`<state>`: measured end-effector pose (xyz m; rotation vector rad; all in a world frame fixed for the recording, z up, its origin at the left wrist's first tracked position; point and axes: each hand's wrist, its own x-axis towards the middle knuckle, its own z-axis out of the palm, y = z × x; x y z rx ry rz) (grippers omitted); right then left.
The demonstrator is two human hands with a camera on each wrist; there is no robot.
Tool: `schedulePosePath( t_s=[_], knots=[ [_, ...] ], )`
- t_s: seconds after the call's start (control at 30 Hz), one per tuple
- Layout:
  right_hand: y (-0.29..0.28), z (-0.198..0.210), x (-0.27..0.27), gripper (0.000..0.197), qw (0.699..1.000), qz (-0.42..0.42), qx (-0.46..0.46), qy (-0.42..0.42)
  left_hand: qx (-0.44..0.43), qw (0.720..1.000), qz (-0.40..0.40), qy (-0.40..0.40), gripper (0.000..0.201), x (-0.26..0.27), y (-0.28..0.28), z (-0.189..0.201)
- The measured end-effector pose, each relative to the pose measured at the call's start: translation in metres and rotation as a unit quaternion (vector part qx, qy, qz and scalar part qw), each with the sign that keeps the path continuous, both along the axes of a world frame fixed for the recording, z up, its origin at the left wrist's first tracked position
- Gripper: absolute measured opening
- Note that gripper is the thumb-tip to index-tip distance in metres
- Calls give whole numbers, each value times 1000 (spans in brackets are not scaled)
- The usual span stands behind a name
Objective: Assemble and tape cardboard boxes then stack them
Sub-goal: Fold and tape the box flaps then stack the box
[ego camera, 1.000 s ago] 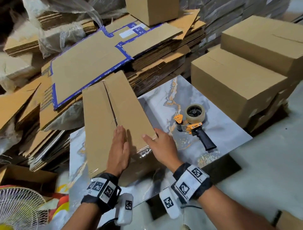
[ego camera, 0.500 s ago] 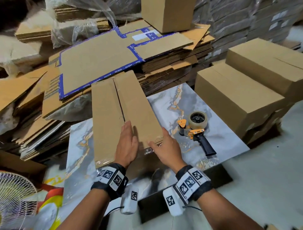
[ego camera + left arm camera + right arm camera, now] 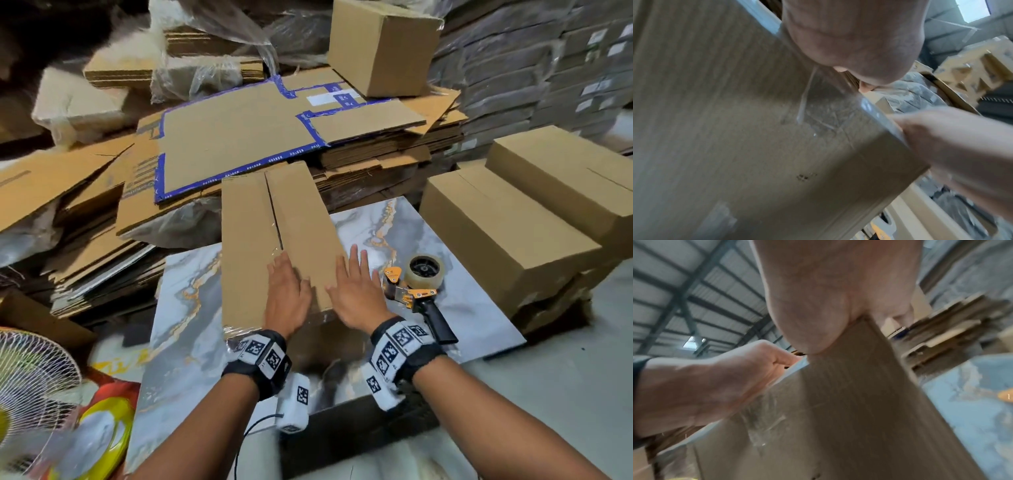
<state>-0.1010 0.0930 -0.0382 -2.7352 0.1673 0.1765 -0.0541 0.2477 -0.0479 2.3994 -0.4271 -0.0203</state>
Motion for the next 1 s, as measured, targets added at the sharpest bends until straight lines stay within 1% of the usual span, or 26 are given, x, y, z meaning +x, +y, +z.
schedulePosePath(
  t_s=[0.07, 0.1, 0.17, 0.2, 0.23, 0.27, 0.3, 0.37, 0.43, 0.5, 0.57, 0.63, 0.7, 0.73, 0.8, 0.87, 0.93, 1.0],
  knots=[
    [-3, -1, 2, 68, 999, 18, -39, 13, 10, 1000, 14, 15, 71, 1, 3, 8],
    [-5, 0, 1, 67, 998, 25, -56, 19, 37, 999, 17, 26, 69, 1, 9, 11],
    [-7, 2, -1, 66, 995, 39, -95, 18, 136, 990, 1, 31, 74, 2, 31, 12],
    [-6, 3, -1, 65, 993, 44, -109, 12, 191, 981, -18, 21, 83, 2, 45, 12],
    [-3, 4, -1, 64, 992, 49, -120, 3, 234, 972, -38, 10, 96, 1, 61, 12],
    [0, 6, -2, 63, 990, 53, -131, -6, 262, 964, -53, -1, 109, 1, 76, 11],
    [3, 8, -2, 62, 988, 56, -141, -16, 278, 958, -65, -10, 115, 0, 87, 10],
    [11, 14, -2, 65, 985, 54, -157, -39, 285, 955, -75, -20, 115, 0, 97, 9],
    [25, 20, -2, 74, 985, 48, -156, -49, 290, 954, -74, -25, 113, -1, 94, 9],
    [41, 21, -4, 78, 986, 58, -155, -34, 294, 953, -69, -30, 113, 0, 91, 7],
    [46, 19, -5, 73, 984, 75, -161, -8, 280, 958, -63, -30, 112, 1, 91, 4],
    [28, 20, -5, 71, 986, 71, -151, 11, 283, 957, -66, -24, 111, 2, 94, 4],
    [-3, 20, -6, 72, 990, 37, -135, 30, 291, 954, -65, -16, 110, 2, 92, 6],
    [-17, 21, -7, 73, 991, 15, -128, 38, 296, 953, -61, -10, 107, 2, 90, 7],
    [-31, 22, -11, 75, 991, -18, -127, 43, 303, 952, -41, 5, 90, 2, 83, 9],
    [-18, 24, -12, 81, 990, -22, -135, 40, 298, 954, -7, 28, 78, 1, 76, 11],
    [10, 25, -10, 87, 990, -3, -139, 35, 285, 957, 31, 37, 78, -2, 71, 12],
    [31, 23, -7, 82, 989, 25, -143, 24, 270, 961, 52, 33, 78, -4, 68, 11]
  ],
)
